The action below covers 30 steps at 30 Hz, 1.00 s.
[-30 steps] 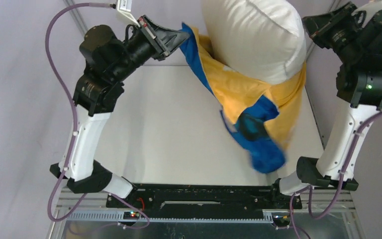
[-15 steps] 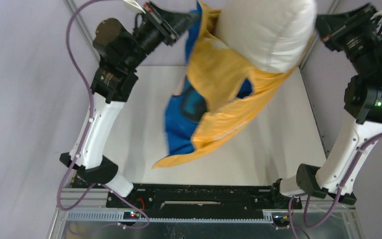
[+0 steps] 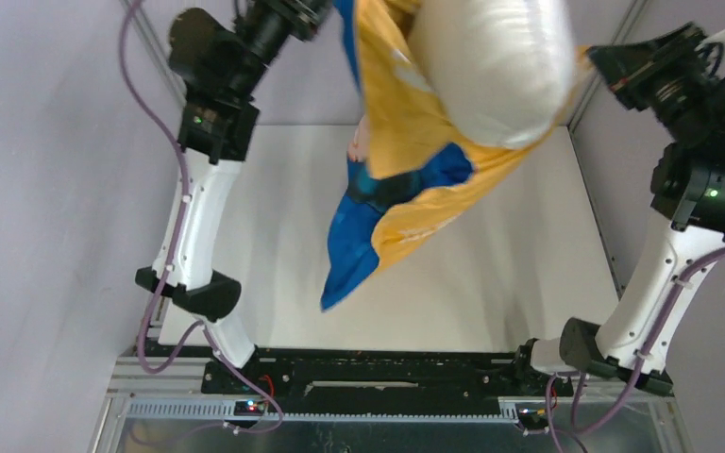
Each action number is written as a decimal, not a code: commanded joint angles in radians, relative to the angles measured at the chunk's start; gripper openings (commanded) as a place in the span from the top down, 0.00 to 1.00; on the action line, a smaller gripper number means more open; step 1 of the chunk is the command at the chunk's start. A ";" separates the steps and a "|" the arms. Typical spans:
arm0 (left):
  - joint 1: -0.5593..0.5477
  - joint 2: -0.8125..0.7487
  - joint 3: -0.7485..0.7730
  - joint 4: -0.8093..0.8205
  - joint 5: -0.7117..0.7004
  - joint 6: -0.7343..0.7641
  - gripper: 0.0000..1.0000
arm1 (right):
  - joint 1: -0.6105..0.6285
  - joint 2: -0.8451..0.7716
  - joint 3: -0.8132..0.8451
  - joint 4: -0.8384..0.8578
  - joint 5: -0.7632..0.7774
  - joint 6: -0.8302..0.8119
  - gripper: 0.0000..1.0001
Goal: Put the pillow into the pillowcase
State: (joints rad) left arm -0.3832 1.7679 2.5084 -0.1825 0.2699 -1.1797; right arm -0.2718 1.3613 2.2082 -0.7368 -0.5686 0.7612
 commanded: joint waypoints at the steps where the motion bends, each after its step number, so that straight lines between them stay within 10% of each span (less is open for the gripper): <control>1: -0.193 -0.153 -0.097 0.143 0.054 0.147 1.00 | -0.118 0.092 0.184 0.132 -0.046 0.116 1.00; 9: 0.104 -0.037 0.085 0.331 -0.086 -0.160 1.00 | 0.188 -0.198 -0.162 0.175 0.107 -0.048 1.00; 17: -0.207 -0.031 0.049 0.135 0.099 0.081 1.00 | -0.105 0.012 0.081 0.199 -0.070 0.140 1.00; 24: 0.111 -0.045 0.009 0.310 0.021 -0.132 1.00 | 0.314 -0.067 -0.016 0.102 0.154 -0.091 1.00; 30: -0.017 0.021 0.070 0.164 0.137 -0.045 1.00 | -0.086 0.044 0.074 0.223 -0.068 0.135 1.00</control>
State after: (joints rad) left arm -0.2539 1.8137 2.4943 -0.0761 0.3946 -1.2842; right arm -0.1505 1.3739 2.1811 -0.6876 -0.5598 0.7719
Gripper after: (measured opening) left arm 0.003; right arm 0.007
